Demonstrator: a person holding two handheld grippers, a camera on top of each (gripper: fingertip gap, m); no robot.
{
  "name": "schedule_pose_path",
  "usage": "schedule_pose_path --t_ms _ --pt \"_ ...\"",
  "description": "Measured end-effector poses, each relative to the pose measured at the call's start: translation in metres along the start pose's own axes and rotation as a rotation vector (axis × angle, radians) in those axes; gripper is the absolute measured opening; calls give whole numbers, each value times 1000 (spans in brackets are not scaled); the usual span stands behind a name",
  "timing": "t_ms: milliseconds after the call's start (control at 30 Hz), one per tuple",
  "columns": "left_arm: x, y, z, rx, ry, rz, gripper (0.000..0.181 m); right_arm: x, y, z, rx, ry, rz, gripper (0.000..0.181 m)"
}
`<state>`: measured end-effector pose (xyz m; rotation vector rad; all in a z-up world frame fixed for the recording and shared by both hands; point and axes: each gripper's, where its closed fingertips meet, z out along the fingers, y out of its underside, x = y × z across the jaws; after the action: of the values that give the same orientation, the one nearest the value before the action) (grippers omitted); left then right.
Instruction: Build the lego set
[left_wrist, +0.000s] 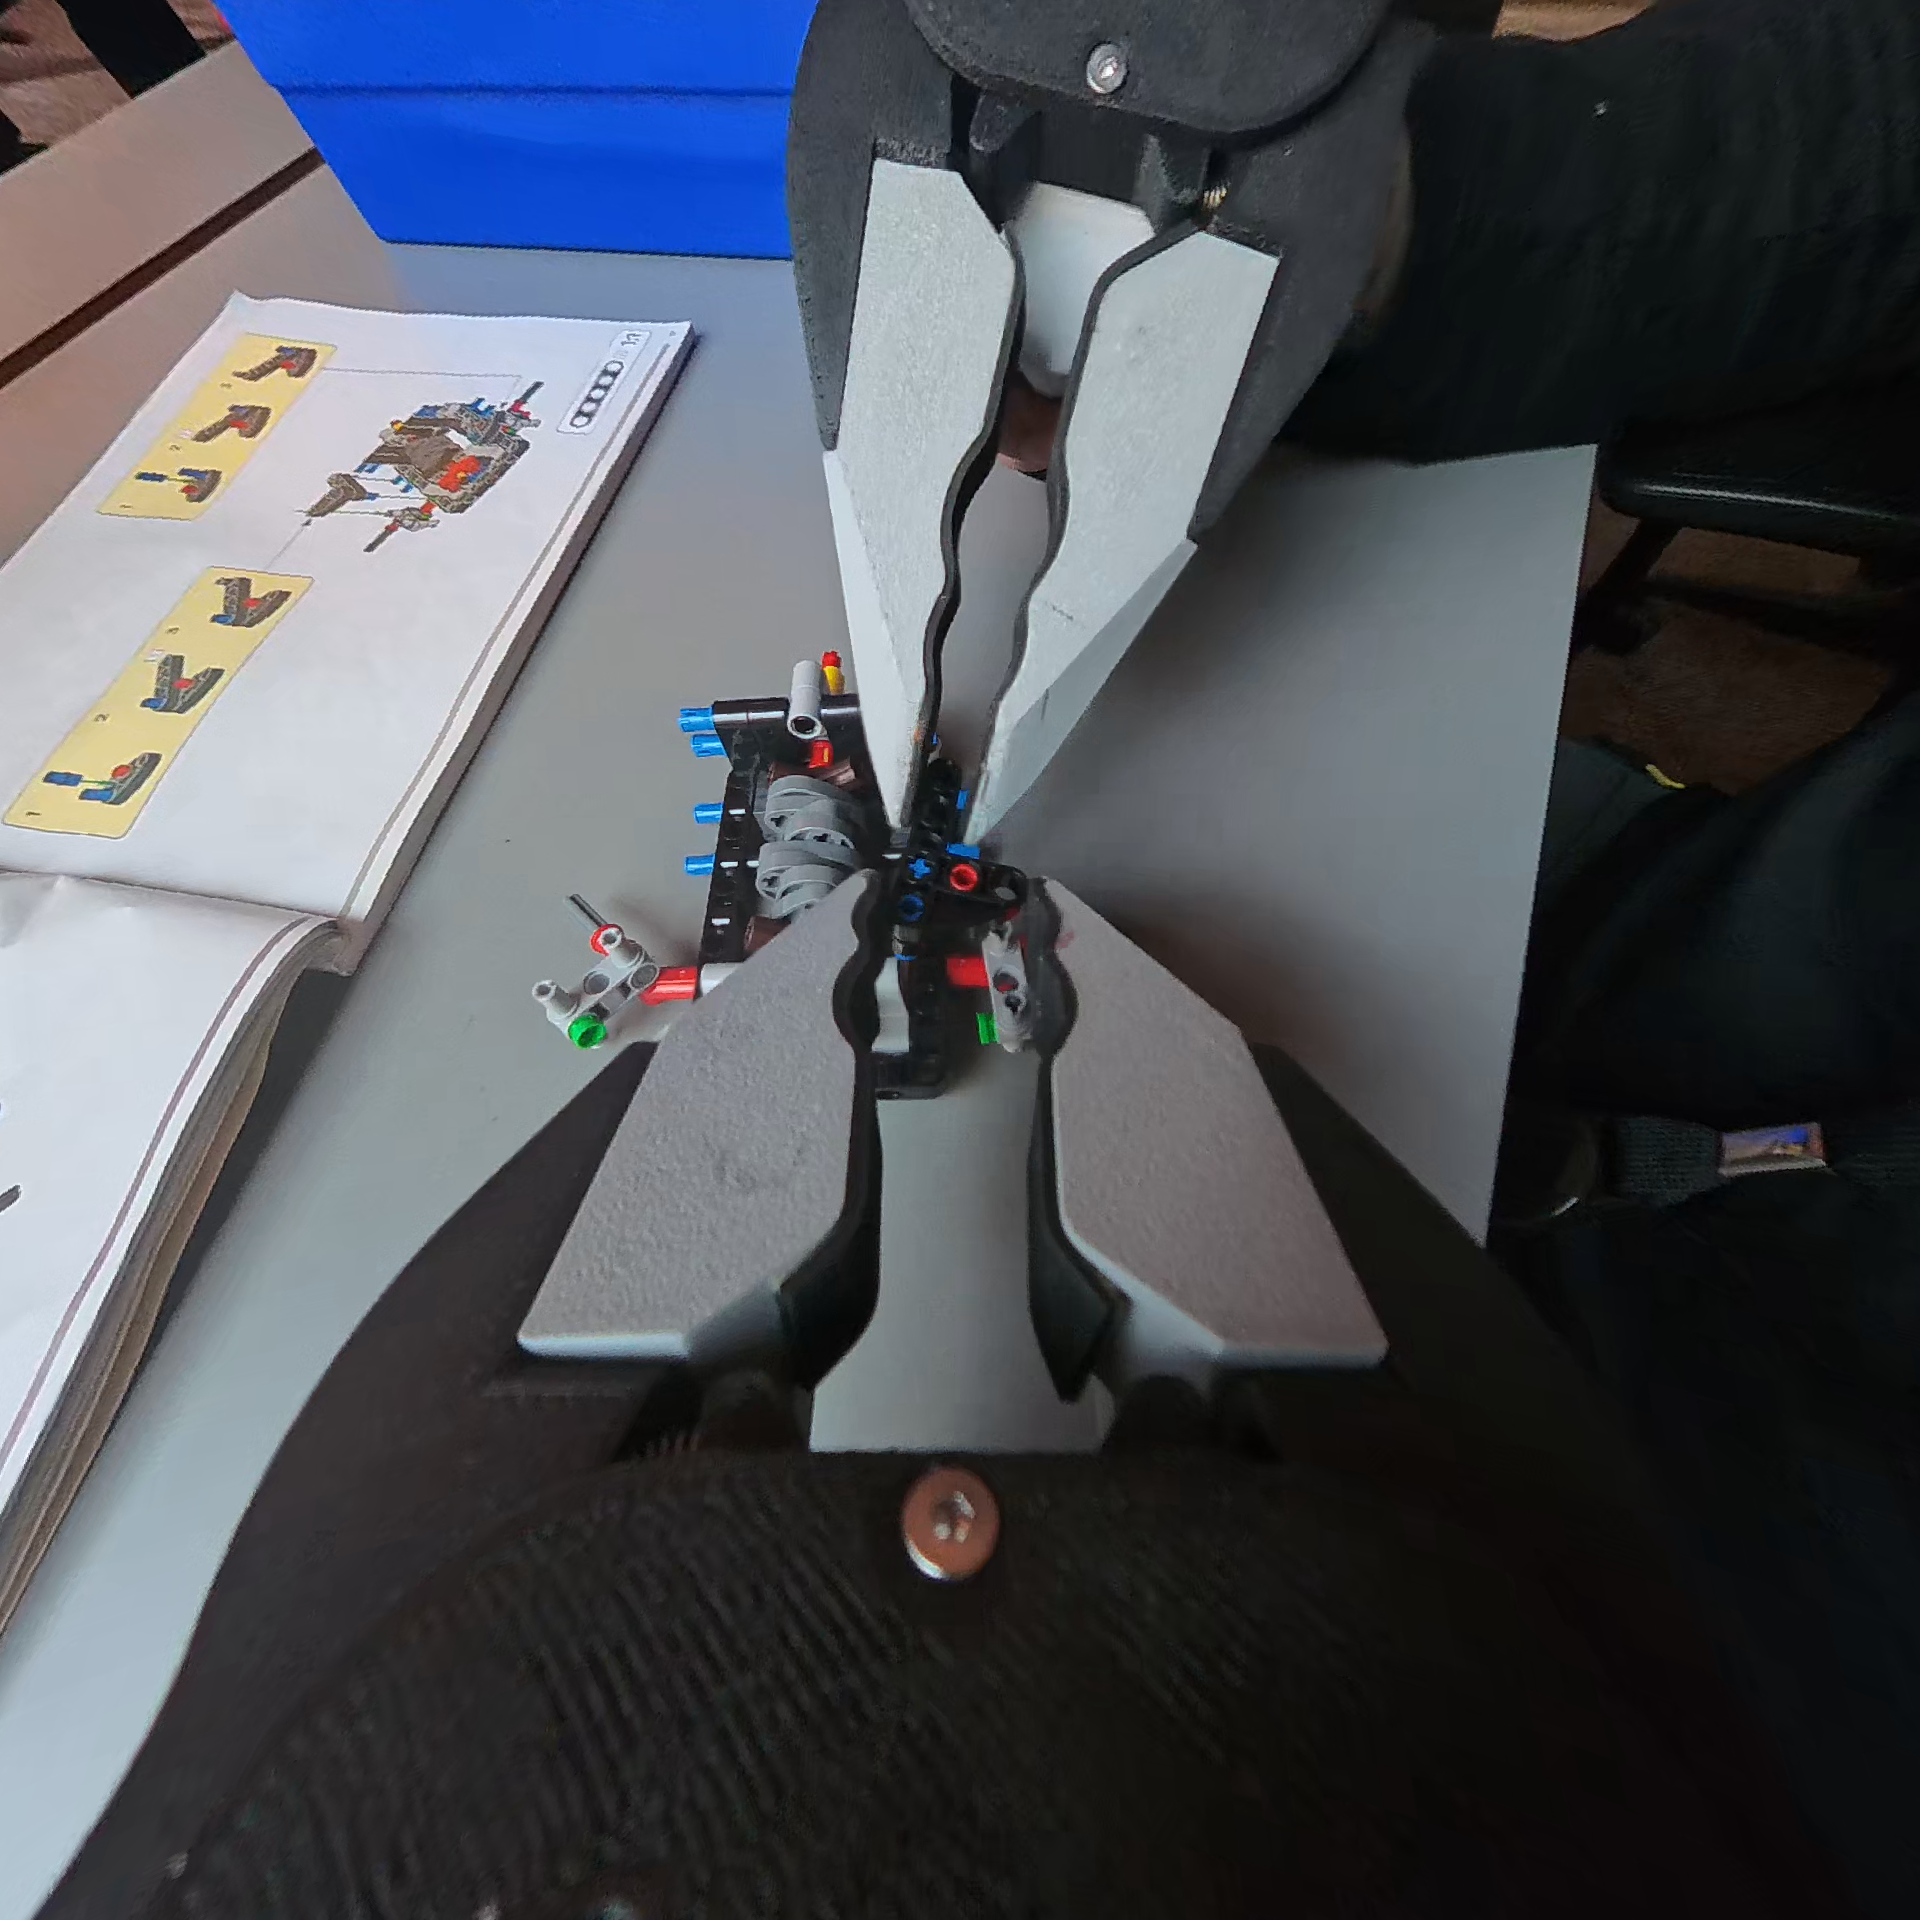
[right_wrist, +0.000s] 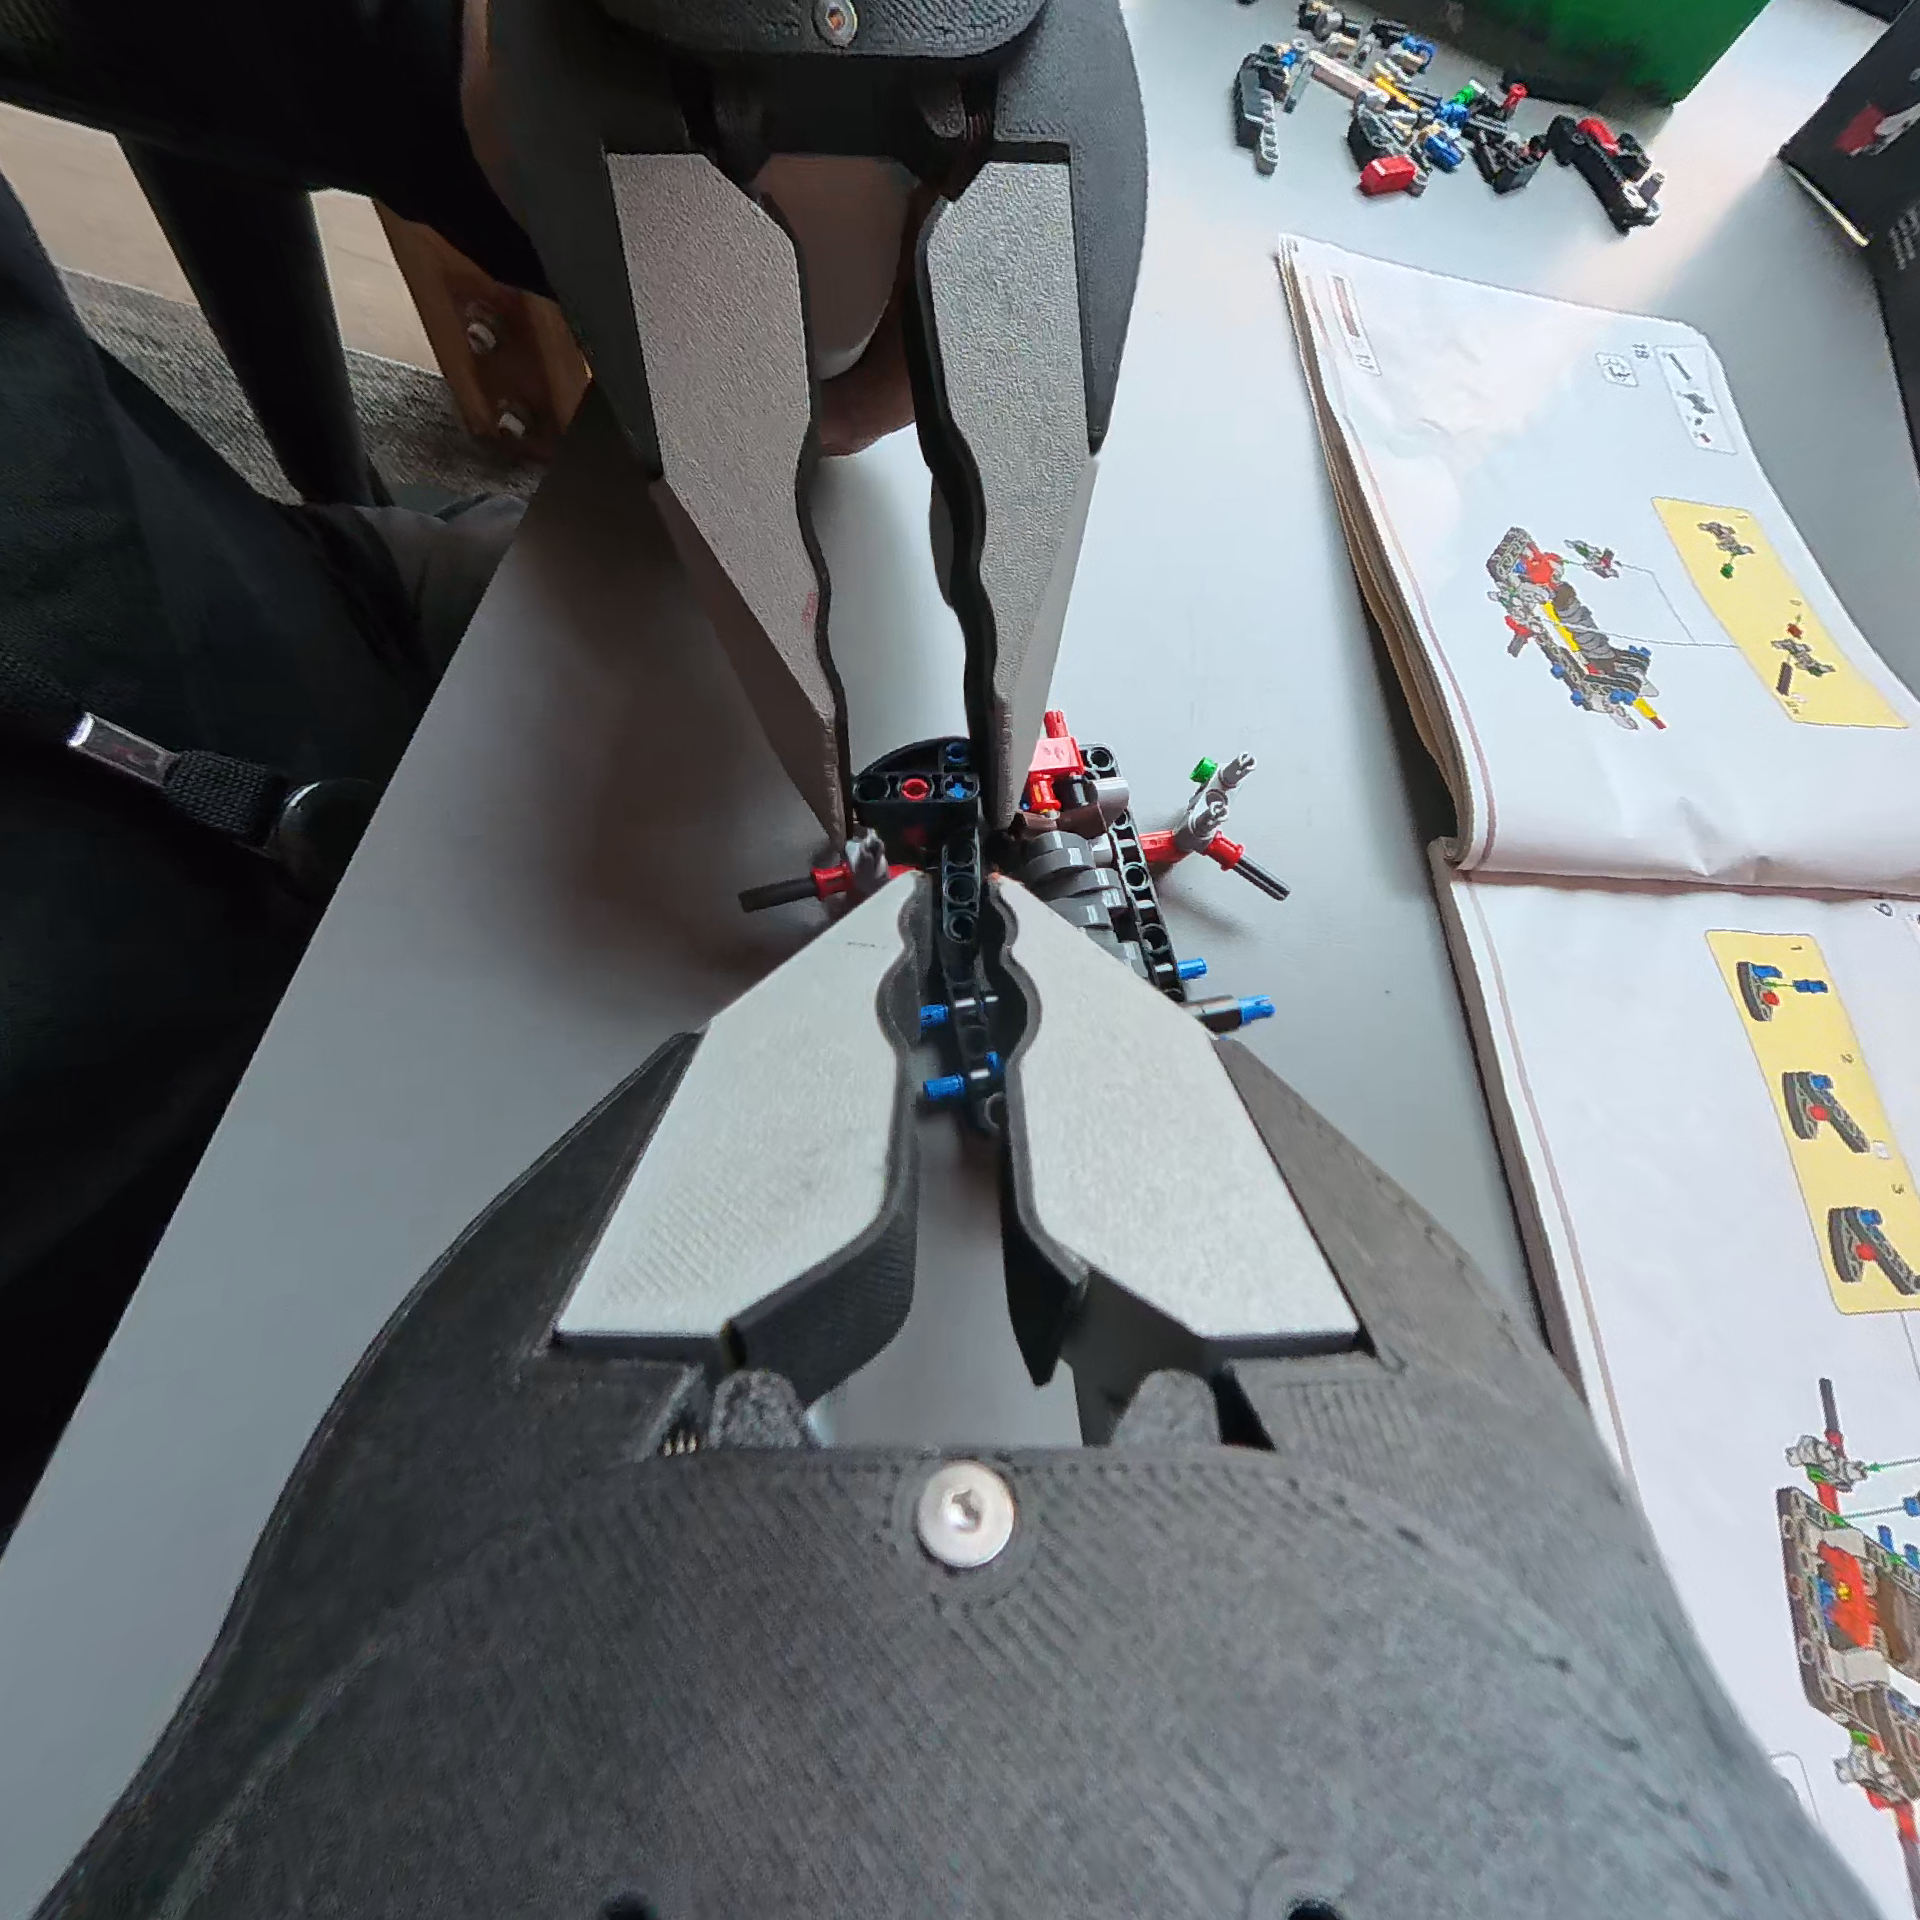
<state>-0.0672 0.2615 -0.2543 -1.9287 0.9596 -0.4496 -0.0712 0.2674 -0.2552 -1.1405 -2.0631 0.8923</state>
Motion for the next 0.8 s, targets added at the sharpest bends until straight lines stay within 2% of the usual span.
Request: schedule_pose_path --t_ms 200,500,800 --pt "-2 0 0 18 -23 -3 23 -3 -5 -5 41 -37 17 16" --pt "5 1 3 -1 -28 74 23 -7 -5 -2 46 -61 10 10" --pt "5 -3 3 10 -31 27 22 -5 -4 2 28 -46 -23 4"
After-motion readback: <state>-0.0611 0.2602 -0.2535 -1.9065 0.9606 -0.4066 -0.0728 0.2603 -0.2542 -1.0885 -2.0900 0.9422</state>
